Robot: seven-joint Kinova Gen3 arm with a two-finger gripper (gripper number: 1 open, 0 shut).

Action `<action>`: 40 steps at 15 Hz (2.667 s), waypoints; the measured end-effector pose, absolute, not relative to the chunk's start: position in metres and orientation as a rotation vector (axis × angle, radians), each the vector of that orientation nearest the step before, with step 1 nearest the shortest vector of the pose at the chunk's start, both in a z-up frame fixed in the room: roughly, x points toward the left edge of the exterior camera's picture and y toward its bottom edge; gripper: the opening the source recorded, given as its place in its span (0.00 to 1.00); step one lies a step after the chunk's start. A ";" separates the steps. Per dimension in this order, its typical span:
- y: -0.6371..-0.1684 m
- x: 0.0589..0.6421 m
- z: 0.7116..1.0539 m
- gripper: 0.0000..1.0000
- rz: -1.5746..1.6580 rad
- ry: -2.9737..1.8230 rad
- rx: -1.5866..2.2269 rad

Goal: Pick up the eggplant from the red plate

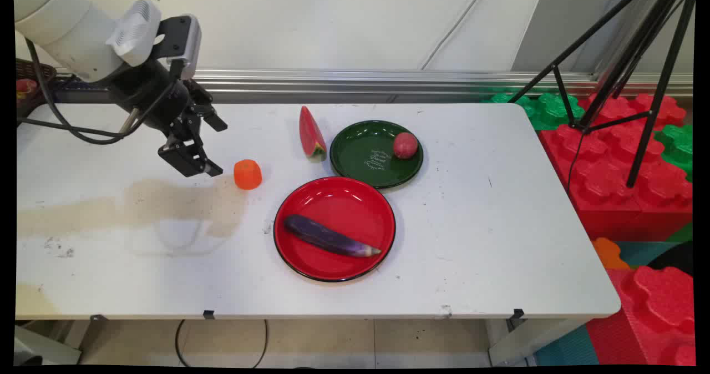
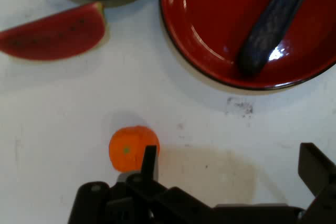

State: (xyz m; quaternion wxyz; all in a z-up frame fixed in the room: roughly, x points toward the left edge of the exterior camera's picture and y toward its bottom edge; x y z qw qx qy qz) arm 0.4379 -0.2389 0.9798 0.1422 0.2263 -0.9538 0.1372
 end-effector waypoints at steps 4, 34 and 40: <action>-0.239 0.409 0.992 1.00 0.387 -2.781 0.593; -0.282 0.246 0.874 1.00 0.191 -3.012 0.488; -0.297 0.230 0.840 1.00 0.199 -3.026 0.446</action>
